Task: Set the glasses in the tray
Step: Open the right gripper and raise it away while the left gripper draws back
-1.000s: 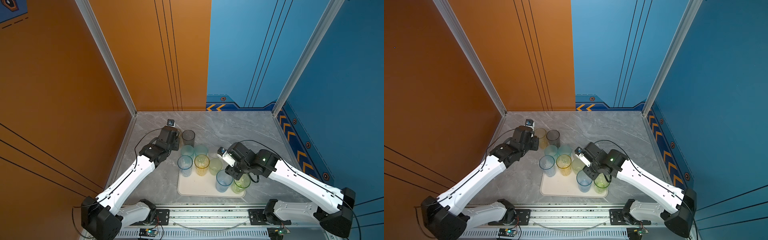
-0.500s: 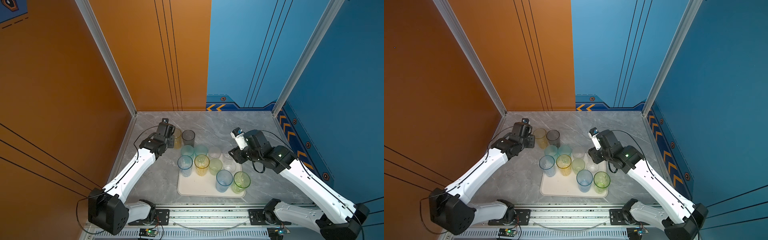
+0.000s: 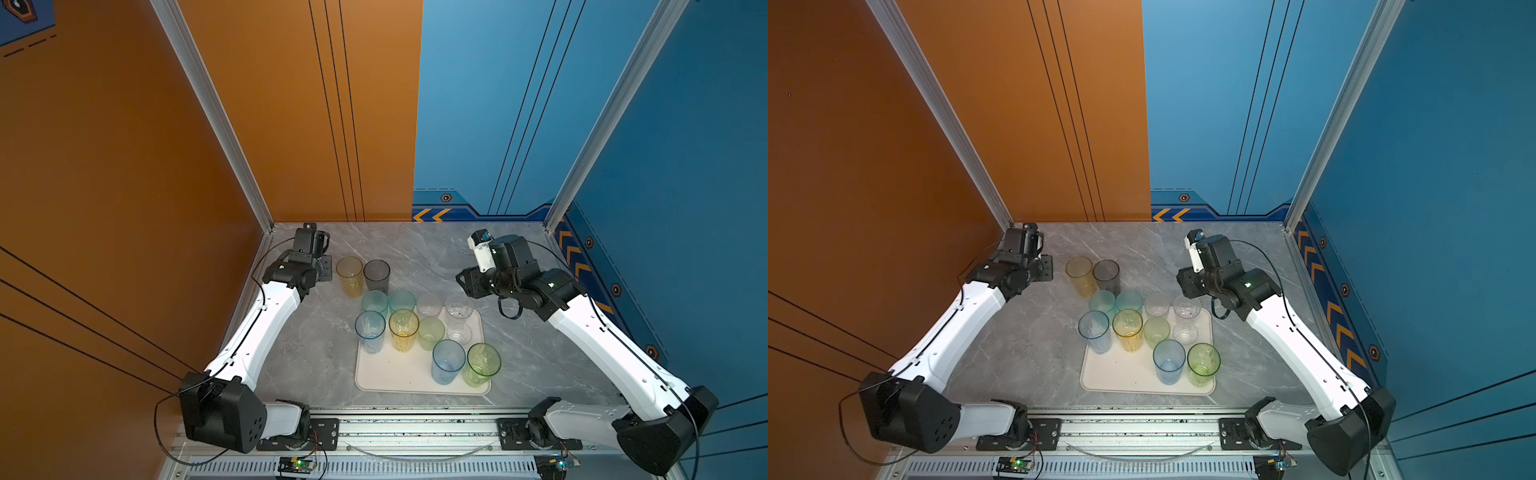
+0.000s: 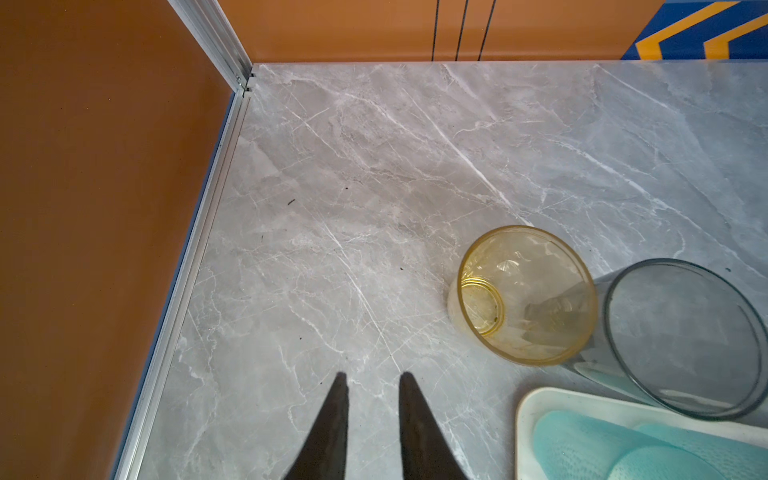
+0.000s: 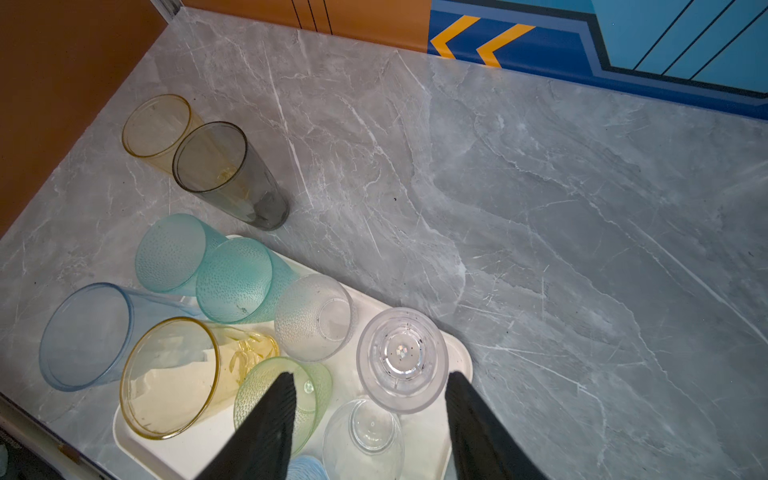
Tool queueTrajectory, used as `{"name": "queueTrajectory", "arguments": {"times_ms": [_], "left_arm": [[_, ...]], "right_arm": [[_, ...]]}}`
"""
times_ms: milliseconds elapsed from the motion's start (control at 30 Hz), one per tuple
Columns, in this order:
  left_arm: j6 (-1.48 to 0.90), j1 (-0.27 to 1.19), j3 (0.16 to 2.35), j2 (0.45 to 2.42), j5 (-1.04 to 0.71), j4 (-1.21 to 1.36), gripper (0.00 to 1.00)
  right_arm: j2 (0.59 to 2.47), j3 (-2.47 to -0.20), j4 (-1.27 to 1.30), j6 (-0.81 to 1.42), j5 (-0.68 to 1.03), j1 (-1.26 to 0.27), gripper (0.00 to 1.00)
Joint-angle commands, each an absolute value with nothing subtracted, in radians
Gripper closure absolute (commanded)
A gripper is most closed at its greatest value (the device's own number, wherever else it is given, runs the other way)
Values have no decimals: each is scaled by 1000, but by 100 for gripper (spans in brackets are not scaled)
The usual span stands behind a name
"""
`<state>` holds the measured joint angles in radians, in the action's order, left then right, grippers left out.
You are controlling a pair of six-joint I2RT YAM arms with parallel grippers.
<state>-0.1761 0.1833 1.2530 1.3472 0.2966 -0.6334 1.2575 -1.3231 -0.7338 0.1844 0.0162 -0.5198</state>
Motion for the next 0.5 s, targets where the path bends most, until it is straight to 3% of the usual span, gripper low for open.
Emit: {"name": "queueTrajectory", "arguments": {"times_ms": [0, 467], "left_arm": [[-163, 172, 1283, 1372, 253, -672, 76], [-167, 177, 1335, 1476, 209, -670, 78]], "right_arm": [[1274, -1358, -703, 198, 46, -502, 43], [1328, -1357, -657, 223, 91, -471, 43]]}}
